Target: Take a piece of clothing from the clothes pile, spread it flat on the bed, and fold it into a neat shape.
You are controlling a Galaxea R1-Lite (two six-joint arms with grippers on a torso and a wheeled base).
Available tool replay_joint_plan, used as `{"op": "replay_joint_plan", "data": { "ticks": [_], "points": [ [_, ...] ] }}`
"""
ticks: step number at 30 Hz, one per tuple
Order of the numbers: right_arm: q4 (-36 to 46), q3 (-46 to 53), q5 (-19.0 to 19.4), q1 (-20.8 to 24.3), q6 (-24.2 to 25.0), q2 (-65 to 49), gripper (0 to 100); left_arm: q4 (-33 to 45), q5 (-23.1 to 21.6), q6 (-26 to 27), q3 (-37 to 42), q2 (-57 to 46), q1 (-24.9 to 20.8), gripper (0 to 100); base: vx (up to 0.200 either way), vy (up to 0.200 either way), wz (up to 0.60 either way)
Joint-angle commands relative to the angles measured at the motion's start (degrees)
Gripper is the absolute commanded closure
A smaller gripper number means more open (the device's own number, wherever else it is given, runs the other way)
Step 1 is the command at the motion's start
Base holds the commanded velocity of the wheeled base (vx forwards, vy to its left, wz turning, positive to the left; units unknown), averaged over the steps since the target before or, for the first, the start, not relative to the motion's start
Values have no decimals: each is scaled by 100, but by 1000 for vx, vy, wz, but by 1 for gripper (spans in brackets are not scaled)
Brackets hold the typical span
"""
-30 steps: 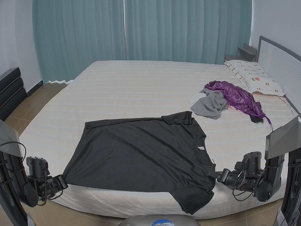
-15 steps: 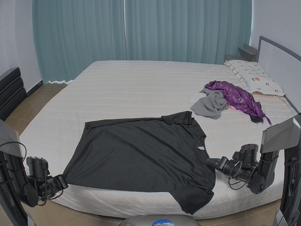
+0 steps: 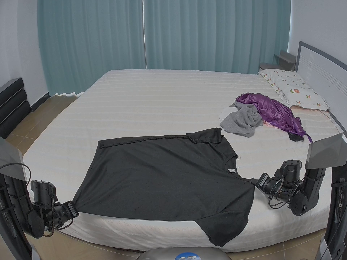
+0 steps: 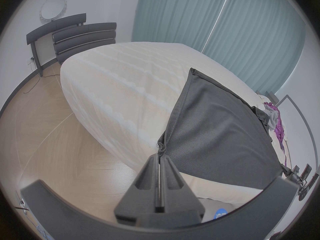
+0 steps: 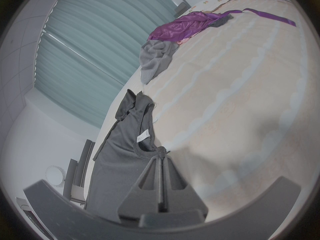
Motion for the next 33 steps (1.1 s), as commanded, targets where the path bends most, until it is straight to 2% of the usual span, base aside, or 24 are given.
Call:
{"op": "replay_joint_plan", "data": {
  "ticks": [1, 11, 12, 14, 15, 18, 24, 33],
  "points": [
    [-8, 79, 15, -101, 0, -167, 100, -6, -9, 4, 66, 23, -14, 100, 0, 0, 0],
    [-43, 53, 41, -14, 70, 79, 100, -24, -71, -32, 22, 76, -31, 100, 0, 0, 0],
    [-70, 62, 33, 13, 88, 115, 0, -32, -71, -40, 22, 67, -31, 100, 0, 0, 0],
    [-166, 106, 24, 101, 114, 115, 0, -32, -71, -49, 5, 67, -31, 100, 0, 0, 0],
    [-202, 158, 24, 109, 114, 97, 0, -32, -71, -49, 5, 76, -31, 0, 0, 0, 0],
    [-377, 413, 41, 118, 141, -96, 0, -32, -89, -76, -57, 50, -31, 0, 0, 0, 0],
    [-659, 853, 41, 109, 589, -580, 0, -103, -352, -497, -242, -38, -5, 0, 0, 0, 0],
    [-667, 1002, 50, 118, 791, -676, 0, -112, -449, -533, -250, -434, 21, 0, 0, 0, 0]
  ]
}}
